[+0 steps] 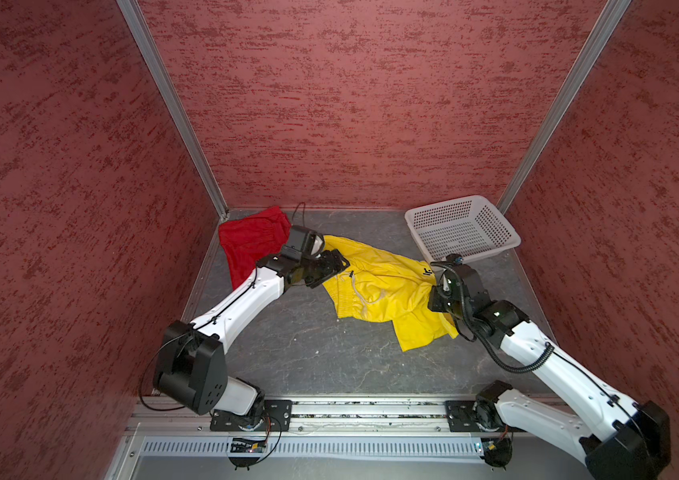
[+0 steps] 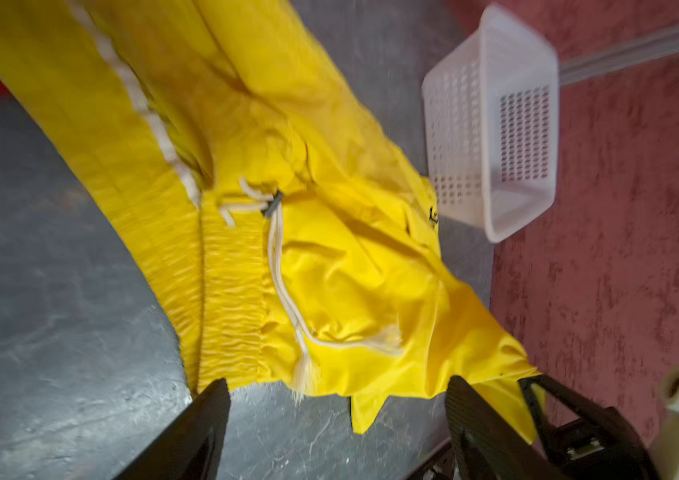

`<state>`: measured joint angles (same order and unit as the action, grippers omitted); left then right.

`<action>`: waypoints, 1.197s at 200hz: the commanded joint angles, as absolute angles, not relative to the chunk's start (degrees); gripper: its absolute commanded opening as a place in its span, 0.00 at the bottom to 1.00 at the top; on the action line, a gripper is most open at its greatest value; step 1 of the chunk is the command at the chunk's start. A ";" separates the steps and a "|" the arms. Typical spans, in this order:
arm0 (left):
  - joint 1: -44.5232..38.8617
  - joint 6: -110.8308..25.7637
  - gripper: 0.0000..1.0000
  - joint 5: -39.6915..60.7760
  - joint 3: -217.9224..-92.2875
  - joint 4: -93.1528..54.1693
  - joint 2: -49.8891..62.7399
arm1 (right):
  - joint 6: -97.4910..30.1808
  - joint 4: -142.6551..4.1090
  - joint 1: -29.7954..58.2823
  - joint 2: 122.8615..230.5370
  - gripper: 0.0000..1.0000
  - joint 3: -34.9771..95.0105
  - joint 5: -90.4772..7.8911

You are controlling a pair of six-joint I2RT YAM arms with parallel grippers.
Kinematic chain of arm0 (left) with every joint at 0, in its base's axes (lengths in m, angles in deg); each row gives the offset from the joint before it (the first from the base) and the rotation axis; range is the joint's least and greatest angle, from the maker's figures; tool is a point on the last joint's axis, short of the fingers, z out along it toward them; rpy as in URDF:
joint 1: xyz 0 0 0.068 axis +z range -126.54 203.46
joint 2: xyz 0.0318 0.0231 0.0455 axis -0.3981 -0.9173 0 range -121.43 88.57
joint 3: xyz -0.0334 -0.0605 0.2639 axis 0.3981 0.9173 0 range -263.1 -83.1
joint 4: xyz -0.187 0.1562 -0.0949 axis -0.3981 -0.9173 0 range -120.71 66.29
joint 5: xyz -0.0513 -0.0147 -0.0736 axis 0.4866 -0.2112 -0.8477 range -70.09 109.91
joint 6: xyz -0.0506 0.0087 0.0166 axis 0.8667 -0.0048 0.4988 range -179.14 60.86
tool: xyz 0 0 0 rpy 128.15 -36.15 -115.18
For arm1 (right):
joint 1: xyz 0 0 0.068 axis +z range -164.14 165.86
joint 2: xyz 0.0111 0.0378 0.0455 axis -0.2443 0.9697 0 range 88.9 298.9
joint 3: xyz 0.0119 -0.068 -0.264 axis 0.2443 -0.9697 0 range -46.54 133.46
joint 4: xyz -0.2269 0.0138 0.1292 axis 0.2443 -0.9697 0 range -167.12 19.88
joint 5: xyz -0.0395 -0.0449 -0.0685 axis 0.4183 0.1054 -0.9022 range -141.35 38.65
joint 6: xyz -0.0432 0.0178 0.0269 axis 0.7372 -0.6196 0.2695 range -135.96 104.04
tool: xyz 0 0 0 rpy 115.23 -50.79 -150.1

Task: Fold and stack the shorts
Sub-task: 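Grasp the yellow waistband with the left gripper while the right grips the leg hem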

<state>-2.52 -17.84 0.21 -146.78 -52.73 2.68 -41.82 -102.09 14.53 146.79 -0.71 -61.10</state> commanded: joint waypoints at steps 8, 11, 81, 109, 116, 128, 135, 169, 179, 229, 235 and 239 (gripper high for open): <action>-4.77 -18.20 0.82 3.92 -144.77 -56.09 -3.87 | -41.09 -101.73 14.25 146.25 0.00 1.90 -61.06; -4.95 -18.08 0.81 4.13 -144.87 -56.09 -4.20 | -41.09 -101.73 14.25 146.17 0.00 1.91 -61.20; -10.17 -18.32 0.73 8.04 -150.45 -59.74 -13.19 | -40.66 -101.56 14.25 146.36 0.00 1.64 -63.43; -10.06 -18.48 0.66 9.75 -151.46 -62.98 -15.13 | -40.15 -101.37 14.16 147.31 0.00 2.32 -64.21; -10.06 -18.57 0.64 10.16 -151.58 -63.85 -15.27 | -40.08 -101.26 14.16 147.58 0.00 2.39 -64.28; -9.90 -18.78 0.63 11.18 -151.49 -65.35 -14.92 | -39.95 -100.89 14.04 148.00 0.00 2.34 -64.11; -9.92 -18.78 0.64 11.54 -151.27 -65.79 -14.47 | -39.91 -100.64 14.07 148.27 0.00 2.26 -64.09; -11.03 -18.78 0.82 11.70 -150.08 -65.76 -13.59 | -39.88 -99.88 13.89 149.62 0.00 2.49 -63.52; -11.09 -18.74 0.82 11.78 -150.25 -65.70 -14.68 | -39.79 -99.66 13.90 149.72 0.00 2.55 -63.38; -10.58 -18.22 0.34 9.22 -150.49 -62.39 -18.61 | -39.49 -99.85 13.55 149.46 0.00 2.22 -63.89; -10.39 -18.18 0.27 9.13 -150.56 -62.37 -18.78 | -39.50 -99.79 13.50 149.40 0.00 1.99 -63.95; -10.34 -18.25 0.23 9.10 -150.56 -62.37 -18.87 | -39.51 -99.70 13.46 149.38 0.00 1.85 -64.00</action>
